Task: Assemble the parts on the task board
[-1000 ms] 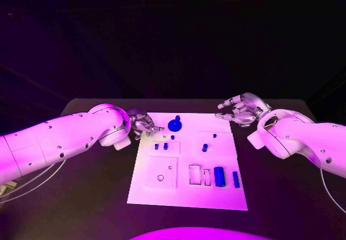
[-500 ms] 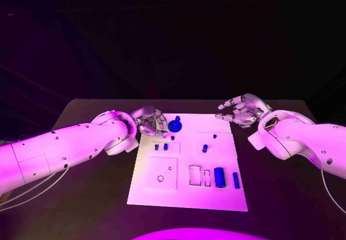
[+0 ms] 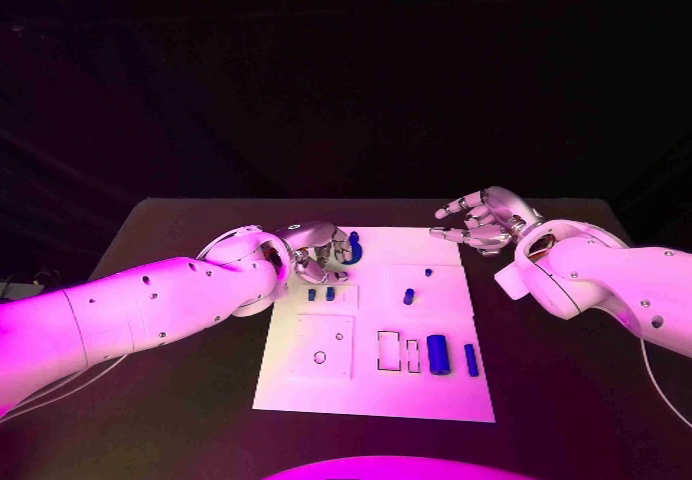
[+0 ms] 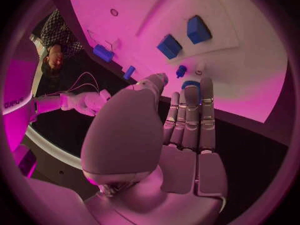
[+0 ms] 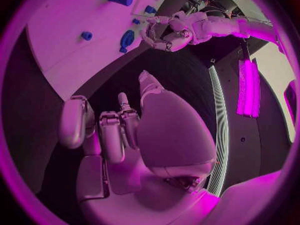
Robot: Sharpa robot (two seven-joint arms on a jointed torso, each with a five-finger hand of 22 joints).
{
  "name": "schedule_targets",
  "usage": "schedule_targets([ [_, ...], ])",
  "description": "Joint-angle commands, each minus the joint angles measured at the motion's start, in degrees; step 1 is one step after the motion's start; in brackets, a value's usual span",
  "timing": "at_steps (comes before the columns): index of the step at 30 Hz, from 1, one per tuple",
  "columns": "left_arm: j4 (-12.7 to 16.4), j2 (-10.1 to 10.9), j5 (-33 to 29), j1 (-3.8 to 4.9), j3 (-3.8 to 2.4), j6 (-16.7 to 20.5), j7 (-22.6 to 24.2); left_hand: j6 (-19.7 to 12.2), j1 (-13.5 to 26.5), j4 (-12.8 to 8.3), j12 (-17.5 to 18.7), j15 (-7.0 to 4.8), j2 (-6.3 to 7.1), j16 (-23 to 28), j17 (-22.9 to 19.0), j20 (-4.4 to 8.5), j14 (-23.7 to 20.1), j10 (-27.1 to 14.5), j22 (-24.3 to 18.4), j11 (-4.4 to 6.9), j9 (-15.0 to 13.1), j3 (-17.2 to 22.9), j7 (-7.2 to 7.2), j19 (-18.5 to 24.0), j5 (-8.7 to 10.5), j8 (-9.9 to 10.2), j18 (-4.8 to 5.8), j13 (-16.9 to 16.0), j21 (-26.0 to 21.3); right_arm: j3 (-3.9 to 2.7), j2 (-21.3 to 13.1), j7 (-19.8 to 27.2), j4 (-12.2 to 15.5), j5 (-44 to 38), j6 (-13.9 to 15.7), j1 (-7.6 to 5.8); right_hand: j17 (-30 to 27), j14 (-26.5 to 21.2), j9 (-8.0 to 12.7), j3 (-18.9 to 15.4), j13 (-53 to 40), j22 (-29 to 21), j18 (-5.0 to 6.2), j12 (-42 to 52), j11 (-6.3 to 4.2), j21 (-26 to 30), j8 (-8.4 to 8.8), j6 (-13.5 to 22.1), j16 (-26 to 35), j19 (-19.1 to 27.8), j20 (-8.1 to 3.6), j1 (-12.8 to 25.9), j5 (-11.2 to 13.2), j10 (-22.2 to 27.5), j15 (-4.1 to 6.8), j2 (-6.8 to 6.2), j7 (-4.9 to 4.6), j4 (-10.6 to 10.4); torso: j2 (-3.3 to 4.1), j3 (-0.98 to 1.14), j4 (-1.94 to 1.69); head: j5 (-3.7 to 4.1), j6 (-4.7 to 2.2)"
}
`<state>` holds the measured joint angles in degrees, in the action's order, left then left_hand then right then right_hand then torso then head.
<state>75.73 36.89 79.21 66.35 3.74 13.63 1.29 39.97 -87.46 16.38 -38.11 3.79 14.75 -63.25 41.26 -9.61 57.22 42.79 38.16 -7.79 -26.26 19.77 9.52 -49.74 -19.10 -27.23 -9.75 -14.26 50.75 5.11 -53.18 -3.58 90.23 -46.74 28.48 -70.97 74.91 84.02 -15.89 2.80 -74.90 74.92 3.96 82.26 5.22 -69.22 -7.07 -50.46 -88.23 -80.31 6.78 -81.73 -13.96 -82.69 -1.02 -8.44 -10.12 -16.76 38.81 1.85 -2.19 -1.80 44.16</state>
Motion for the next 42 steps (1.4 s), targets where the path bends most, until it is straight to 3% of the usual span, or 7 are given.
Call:
schedule_targets([
  [1,-0.6,-0.7,5.0,-0.06,-0.02,-2.7,-0.1,0.8,-0.1,-0.1,0.3,0.16,0.32,-0.6,-0.1,-0.08,0.5,-0.1,0.2,0.01,0.4,-0.5,0.15,-0.1,0.26,0.4,-0.71,0.3,0.4,-0.01,0.1,0.7,0.1,-0.3,0.2,0.04,9.7,4.6,0.1,0.0,-6.1,1.1,0.73,-0.4,-0.02,0.3,0.16,-0.4,0.2,0.2,-0.03,0.2,-0.3,0.4,0.15,0.27,0.02,0.1,-0.05,0.03,-0.03,0.16,0.2],
  [14,-2.7,-2.5,7.0,-0.1,0.0,-6.3,-2.5,3.3,-2.0,-0.4,1.3,0.33,-0.37,-3.9,-1.0,-0.2,0.7,-0.2,2.0,-0.28,3.0,0.2,-0.19,-0.1,-0.12,1.9,-0.72,2.1,2.4,-0.01,0.2,0.8,0.0,-0.3,0.2,0.04,9.7,4.6,0.1,0.0,-6.1,1.1,0.73,-0.4,-0.02,0.3,0.16,-0.4,0.2,0.2,-0.03,0.2,-0.3,0.4,0.15,0.27,0.02,0.1,-0.06,-0.02,-0.11,0.32,0.38],
  [25,-3.9,-3.6,7.1,-0.11,0.02,-6.8,-2.5,7.9,-2.8,-1.0,2.2,-0.59,-0.13,-11.8,5.3,0.59,6.9,5.3,5.6,0.87,5.1,4.6,-0.79,0.0,0.18,4.0,-0.81,3.9,6.8,-0.01,0.3,0.8,0.0,-0.3,0.2,0.06,9.7,4.6,0.1,0.0,-6.1,1.0,0.74,-0.3,-0.03,0.4,0.16,-0.4,0.3,0.2,-0.03,0.1,-0.3,0.3,0.16,0.33,0.03,0.1,-0.07,0.01,-0.16,0.36,0.47],
  [42,-5.1,-4.9,5.8,-0.12,0.03,-7.2,-1.7,9.5,-2.4,-1.8,3.9,-1.16,-0.14,-14.5,7.7,1.14,9.6,8.0,9.0,1.49,5.6,6.7,-0.96,-1.3,0.32,5.3,-0.42,4.9,10.0,-0.01,0.5,0.9,-0.1,-0.3,0.1,0.12,9.7,4.6,0.1,0.1,-6.3,1.1,0.72,-0.2,-0.04,0.3,0.15,-0.5,0.2,0.2,-0.04,0.0,-0.4,0.2,0.17,0.4,0.04,0.1,-0.09,0.09,-0.13,0.28,0.74],
])
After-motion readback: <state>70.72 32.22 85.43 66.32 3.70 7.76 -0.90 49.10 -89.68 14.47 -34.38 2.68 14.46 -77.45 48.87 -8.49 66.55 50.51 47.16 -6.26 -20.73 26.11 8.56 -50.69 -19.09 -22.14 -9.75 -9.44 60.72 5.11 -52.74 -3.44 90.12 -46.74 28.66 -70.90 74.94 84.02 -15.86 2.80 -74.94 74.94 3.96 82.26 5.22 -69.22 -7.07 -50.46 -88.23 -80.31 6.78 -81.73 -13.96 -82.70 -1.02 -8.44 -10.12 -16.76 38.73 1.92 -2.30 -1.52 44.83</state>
